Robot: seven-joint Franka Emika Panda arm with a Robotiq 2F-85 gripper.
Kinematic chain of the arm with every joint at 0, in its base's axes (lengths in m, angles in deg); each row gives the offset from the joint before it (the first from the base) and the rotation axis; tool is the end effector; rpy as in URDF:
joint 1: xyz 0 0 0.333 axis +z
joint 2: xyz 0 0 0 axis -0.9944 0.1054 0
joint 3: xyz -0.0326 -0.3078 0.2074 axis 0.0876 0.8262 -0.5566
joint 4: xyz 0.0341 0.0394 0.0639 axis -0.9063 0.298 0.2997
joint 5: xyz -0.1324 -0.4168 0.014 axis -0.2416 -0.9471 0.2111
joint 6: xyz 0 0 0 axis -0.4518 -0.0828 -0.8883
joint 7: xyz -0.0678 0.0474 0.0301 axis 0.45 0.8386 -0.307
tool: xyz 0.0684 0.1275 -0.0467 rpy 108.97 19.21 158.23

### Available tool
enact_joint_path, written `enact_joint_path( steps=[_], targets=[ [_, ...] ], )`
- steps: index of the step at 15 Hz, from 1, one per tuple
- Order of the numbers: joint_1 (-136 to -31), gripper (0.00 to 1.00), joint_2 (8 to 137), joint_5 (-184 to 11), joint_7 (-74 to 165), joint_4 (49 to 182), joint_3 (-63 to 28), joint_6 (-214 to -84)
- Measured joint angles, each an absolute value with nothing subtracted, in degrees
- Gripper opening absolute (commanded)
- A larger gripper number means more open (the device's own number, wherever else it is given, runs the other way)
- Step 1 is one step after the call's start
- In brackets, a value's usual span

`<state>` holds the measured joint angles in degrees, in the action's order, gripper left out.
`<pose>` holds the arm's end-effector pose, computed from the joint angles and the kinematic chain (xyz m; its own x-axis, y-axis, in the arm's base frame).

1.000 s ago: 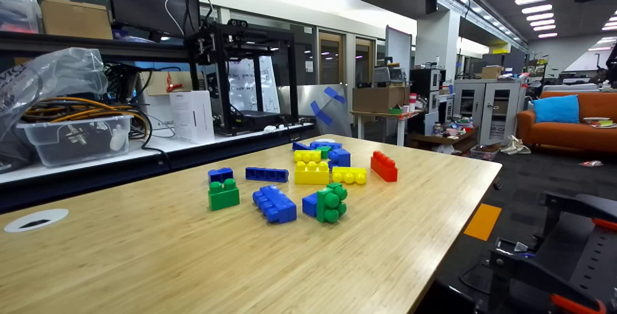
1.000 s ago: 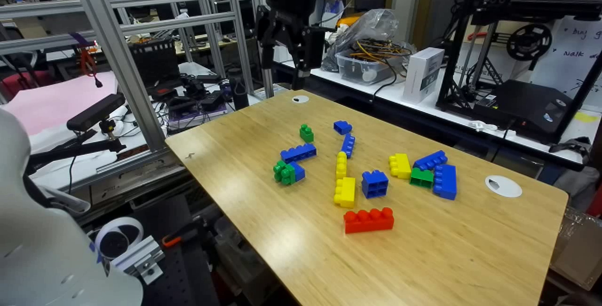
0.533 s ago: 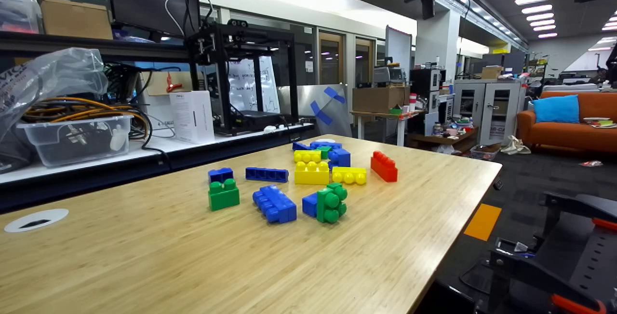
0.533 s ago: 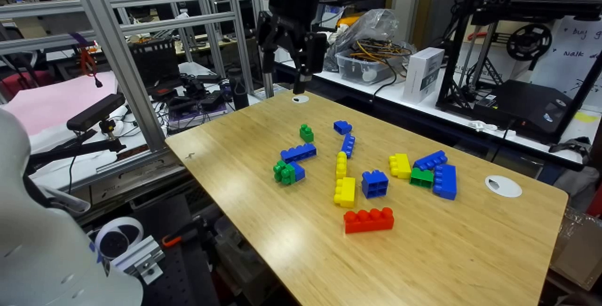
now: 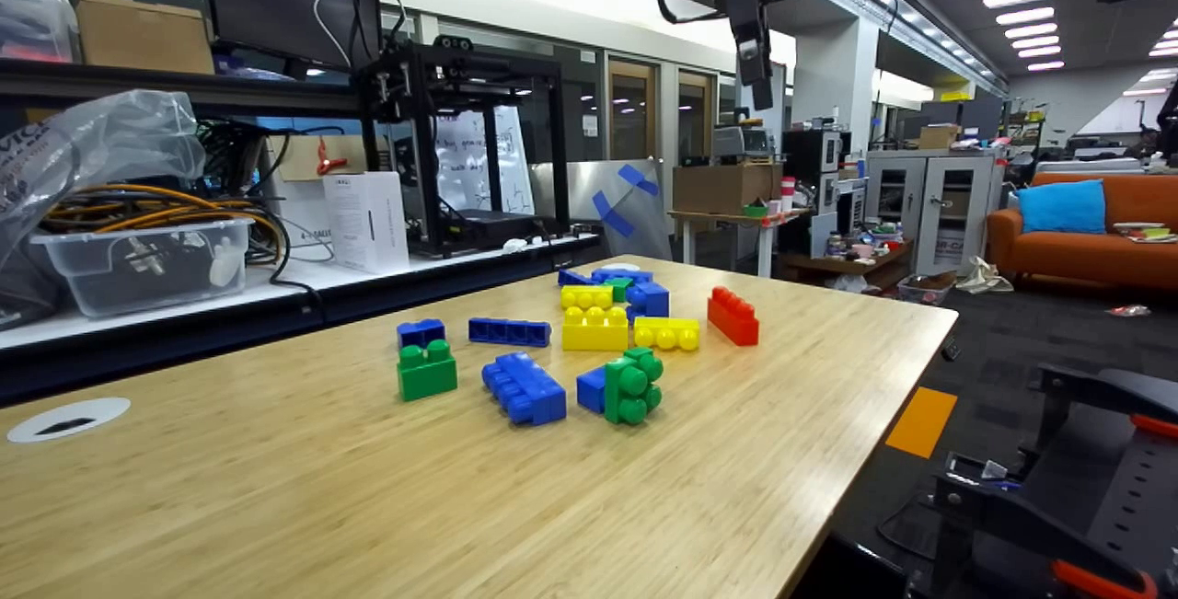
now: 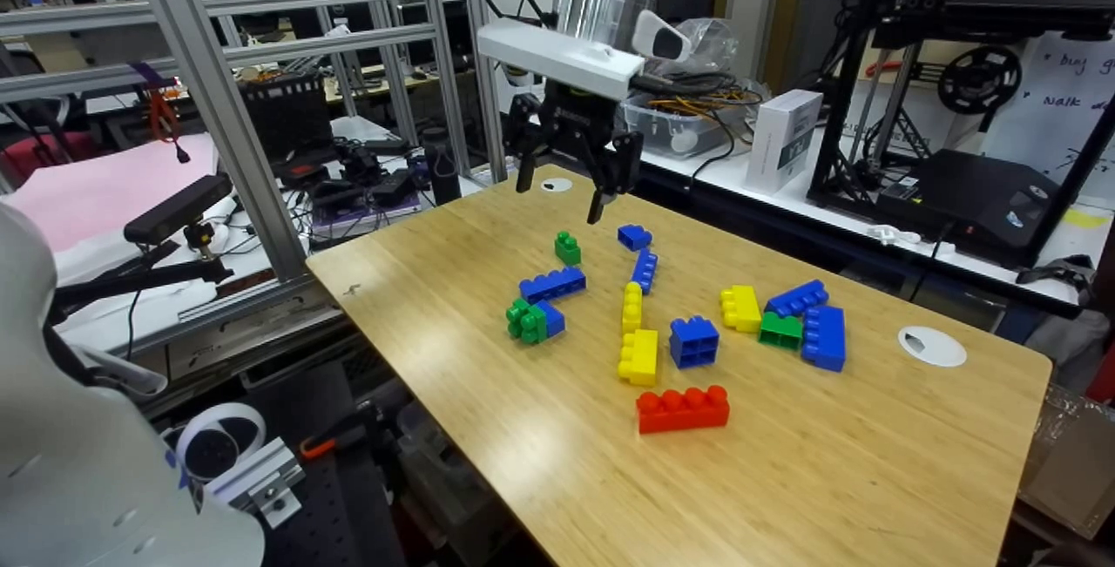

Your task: Separate the blue toy from the green toy

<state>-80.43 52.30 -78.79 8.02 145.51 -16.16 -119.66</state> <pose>0.5235 -0.0043 0.4079 0.8459 0.5094 -0.1582 0.4799 -0.8563 -0.1910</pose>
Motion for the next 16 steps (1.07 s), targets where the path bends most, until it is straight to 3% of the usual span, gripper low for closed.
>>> enact_joint_path(
  steps=[7,16],
  targets=[
    [-79.4,1.0,62.8,-87.4,-1.6,145.4,-23.0,-133.3],
    [-79.3,1.0,63.9,-89.7,-4.3,145.3,-24.4,-133.6]
  ],
)
